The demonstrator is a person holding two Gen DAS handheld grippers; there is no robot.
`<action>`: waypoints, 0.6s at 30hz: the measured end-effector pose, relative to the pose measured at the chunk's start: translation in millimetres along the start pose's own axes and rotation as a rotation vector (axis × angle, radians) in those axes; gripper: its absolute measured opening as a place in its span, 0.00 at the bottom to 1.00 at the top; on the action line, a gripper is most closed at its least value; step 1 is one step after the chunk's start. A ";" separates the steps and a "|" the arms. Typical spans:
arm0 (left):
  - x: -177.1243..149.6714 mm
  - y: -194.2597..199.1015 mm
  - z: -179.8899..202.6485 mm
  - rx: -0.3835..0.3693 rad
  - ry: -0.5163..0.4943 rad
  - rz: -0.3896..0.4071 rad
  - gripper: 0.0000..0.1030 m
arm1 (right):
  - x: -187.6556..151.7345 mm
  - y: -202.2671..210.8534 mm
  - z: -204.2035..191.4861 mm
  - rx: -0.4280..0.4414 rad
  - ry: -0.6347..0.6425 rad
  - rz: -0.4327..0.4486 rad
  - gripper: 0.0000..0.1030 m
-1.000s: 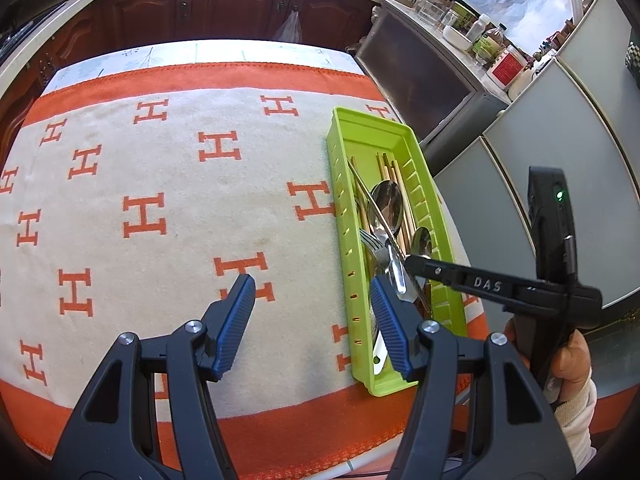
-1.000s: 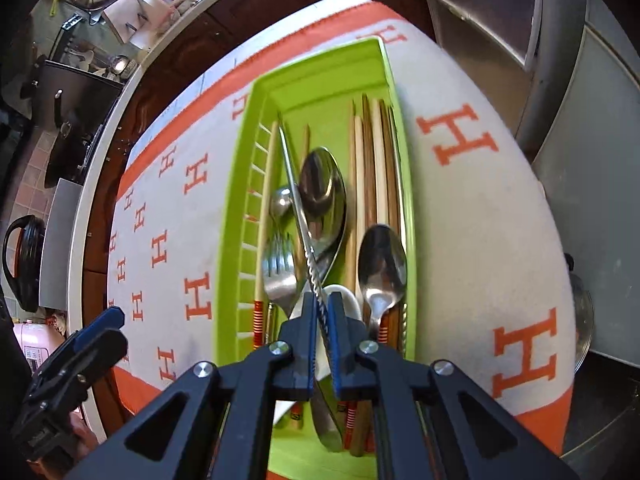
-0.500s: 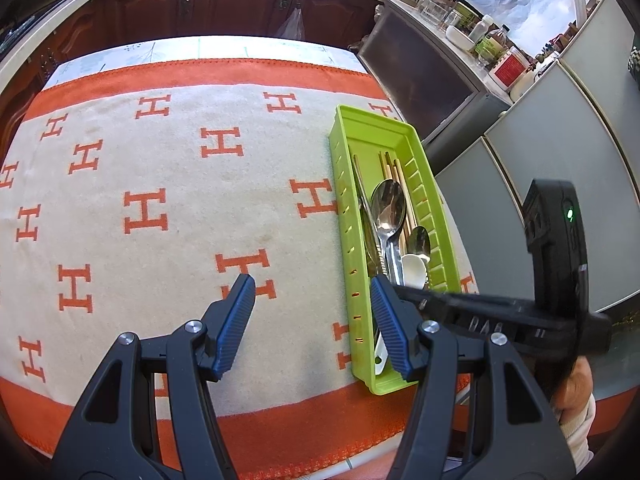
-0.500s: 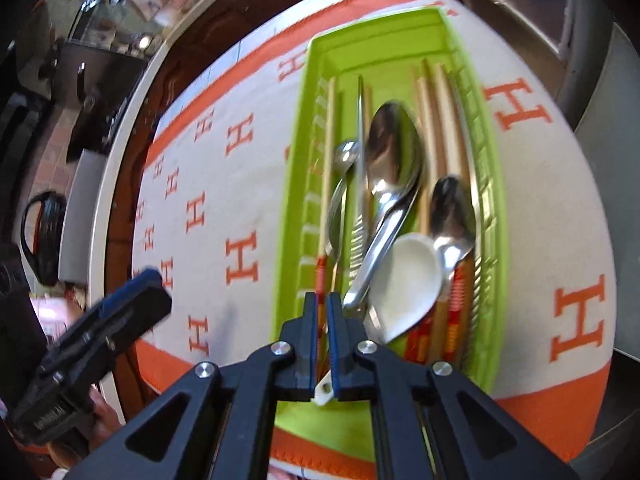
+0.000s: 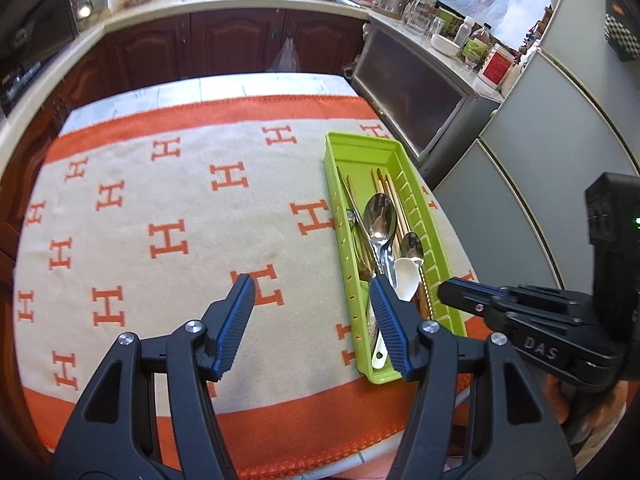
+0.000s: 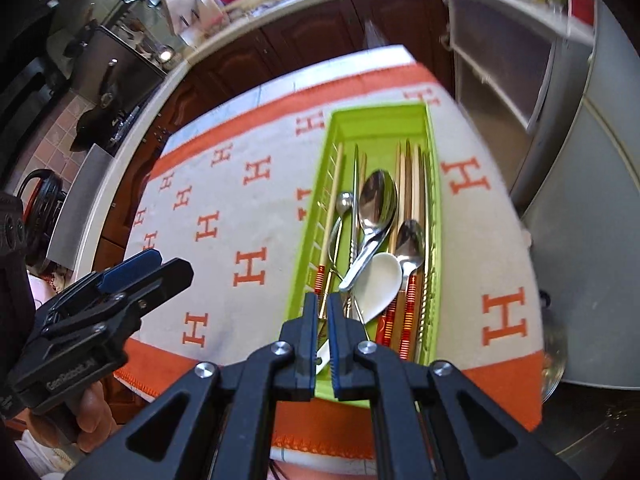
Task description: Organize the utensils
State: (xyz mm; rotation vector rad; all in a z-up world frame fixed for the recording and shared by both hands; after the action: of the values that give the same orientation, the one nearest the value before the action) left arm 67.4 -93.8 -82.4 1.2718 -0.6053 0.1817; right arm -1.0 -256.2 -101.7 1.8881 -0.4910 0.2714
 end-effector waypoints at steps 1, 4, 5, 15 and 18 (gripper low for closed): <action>-0.8 6.7 1.4 0.012 -0.007 0.012 0.55 | -1.4 6.6 -3.7 -0.007 0.012 0.015 0.05; -4.1 25.5 4.3 0.042 -0.028 0.044 0.55 | -5.0 24.1 -13.4 -0.011 0.031 0.052 0.05; -5.6 31.7 3.9 0.054 -0.031 0.055 0.57 | -6.0 27.5 -15.8 -0.011 0.035 0.060 0.05; -15.2 97.3 -8.7 0.148 -0.001 0.175 0.72 | -18.3 64.9 -55.5 -0.006 0.083 0.154 0.18; -19.7 119.7 -13.1 0.192 0.007 0.211 0.75 | -21.3 73.5 -69.3 -0.002 0.098 0.184 0.18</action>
State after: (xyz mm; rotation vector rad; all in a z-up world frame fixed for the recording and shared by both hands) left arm 1.3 -41.2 5.7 1.3899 -0.7290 0.4271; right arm -50.5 -209.6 -24.0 1.8204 -0.5984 0.4821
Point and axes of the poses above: each gripper's, at about its wrist camera, not at the fingertips, and y roughly against the way its jaws point, z to its right, x to its top, the point moved 4 cm from there along -y, roughly the way its jaws point, and after that the axes turned 1 degree about x, right-handed, at the moved point
